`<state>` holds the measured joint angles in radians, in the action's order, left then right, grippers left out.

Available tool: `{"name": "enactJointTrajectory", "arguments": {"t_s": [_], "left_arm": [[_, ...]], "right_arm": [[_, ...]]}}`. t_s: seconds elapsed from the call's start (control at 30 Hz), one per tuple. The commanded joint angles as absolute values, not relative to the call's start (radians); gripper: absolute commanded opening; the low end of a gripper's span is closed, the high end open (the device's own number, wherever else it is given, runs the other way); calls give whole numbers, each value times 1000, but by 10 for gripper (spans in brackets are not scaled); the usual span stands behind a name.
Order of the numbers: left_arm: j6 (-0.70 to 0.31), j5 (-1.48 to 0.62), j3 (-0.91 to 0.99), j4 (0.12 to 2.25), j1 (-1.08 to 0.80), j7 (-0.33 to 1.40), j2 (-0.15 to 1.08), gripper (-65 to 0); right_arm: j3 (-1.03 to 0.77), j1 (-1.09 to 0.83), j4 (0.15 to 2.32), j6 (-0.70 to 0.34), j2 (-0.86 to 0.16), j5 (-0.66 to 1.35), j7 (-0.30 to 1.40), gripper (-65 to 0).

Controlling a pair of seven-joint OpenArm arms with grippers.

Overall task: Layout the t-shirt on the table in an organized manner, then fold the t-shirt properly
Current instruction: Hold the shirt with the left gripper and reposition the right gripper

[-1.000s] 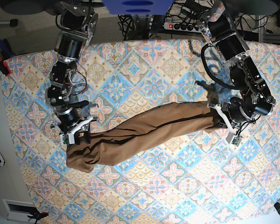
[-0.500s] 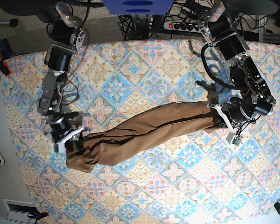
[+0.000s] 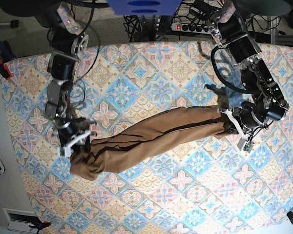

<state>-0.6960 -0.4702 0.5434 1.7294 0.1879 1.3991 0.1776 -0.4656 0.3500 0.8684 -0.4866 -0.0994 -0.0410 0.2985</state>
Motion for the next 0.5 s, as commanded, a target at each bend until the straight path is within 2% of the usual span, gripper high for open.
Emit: {"name": "enactJointTrajectory", "arguments": {"t_s": [0.0, 0.2, 0.27, 0.37, 0.47], "left_arm": [[-694, -484, 542, 1744, 206, 1382, 186, -650], [-694, -484, 542, 1744, 206, 1382, 188, -650], [-694, -484, 542, 1744, 206, 1382, 188, -650], [-694, -484, 542, 1744, 206, 1382, 188, -650], [-694, -483, 542, 1744, 206, 1382, 188, -650]], "right_arm": [[-464, 400, 892, -496, -108, -18, 252, -418], [-463, 400, 891, -496, -108, -19, 252, -428], [-461, 412, 891, -496, -108, -21, 252, -492], [-461, 437, 892, -496, -108, -21, 254, -650], [-461, 438, 905, -496, -108, -22, 262, -650]]}}
